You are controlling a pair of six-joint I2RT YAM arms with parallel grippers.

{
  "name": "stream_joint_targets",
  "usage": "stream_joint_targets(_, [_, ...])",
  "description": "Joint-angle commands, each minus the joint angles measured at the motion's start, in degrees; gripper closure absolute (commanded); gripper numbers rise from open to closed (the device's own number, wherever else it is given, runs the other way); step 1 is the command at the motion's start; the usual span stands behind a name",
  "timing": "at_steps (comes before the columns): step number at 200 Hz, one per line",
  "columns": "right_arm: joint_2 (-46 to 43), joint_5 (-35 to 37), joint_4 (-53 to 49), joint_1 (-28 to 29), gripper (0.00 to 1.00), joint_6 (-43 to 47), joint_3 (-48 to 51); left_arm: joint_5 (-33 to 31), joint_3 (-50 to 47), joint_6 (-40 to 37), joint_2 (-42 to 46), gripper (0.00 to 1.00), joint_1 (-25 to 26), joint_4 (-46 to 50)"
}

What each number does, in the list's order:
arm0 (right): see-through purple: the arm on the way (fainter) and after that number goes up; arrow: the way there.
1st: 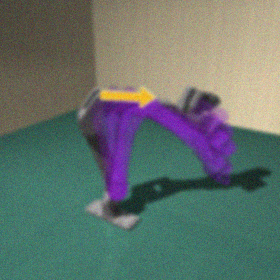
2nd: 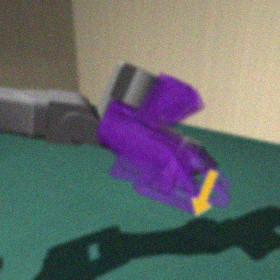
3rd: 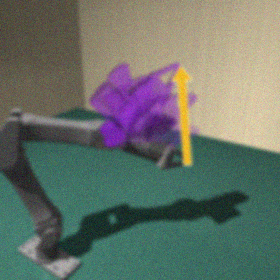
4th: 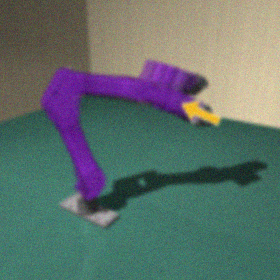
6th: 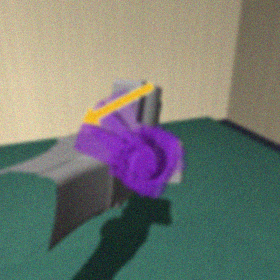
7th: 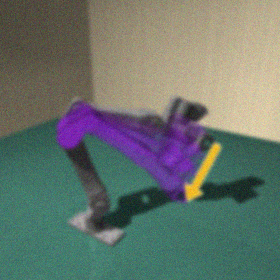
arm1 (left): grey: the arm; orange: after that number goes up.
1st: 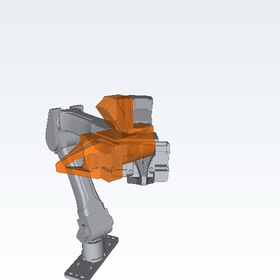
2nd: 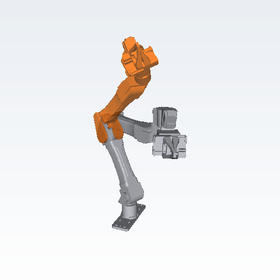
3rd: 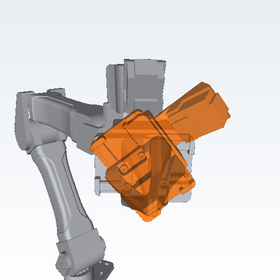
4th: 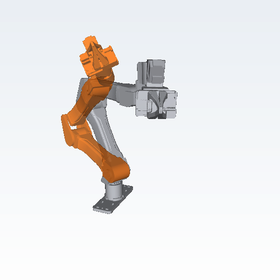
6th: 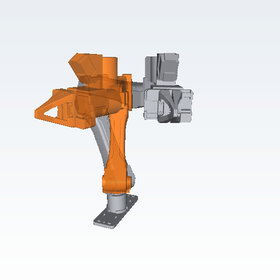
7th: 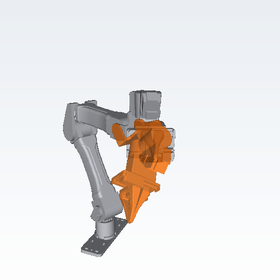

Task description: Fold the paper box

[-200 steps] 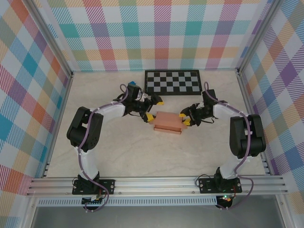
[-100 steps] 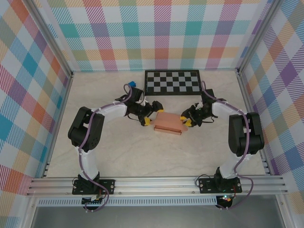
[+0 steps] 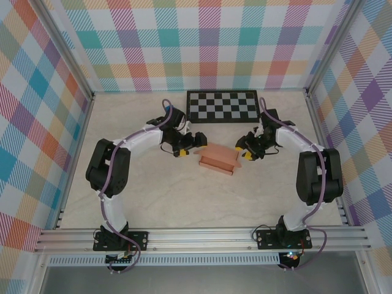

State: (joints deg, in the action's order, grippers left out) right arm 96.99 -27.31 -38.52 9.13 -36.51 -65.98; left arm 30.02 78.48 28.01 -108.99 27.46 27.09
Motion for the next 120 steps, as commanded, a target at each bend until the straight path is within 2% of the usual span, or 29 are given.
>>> stream_joint_targets(1, [-1.9,1.1,-3.8,0.9,0.51,3.3,-0.7,-0.6,-0.9,-4.3,1.4,0.0,1.7,1.7])
stream_joint_targets(21, [-2.3,1.4,-4.4,1.8,0.51,3.2,0.3,-0.8,-1.7,-5.2,0.8,0.01,2.7,2.4])
stream_joint_targets(77, [-1.4,5.9,1.5,3.4,0.53,2.8,7.5,-9.1,-4.5,-7.6,-0.2,0.01,3.8,4.4])
stream_joint_targets(120, [1.1,9.3,2.2,3.8,0.55,5.0,7.2,-11.7,-5.6,-6.9,-2.2,0.01,3.9,4.5])
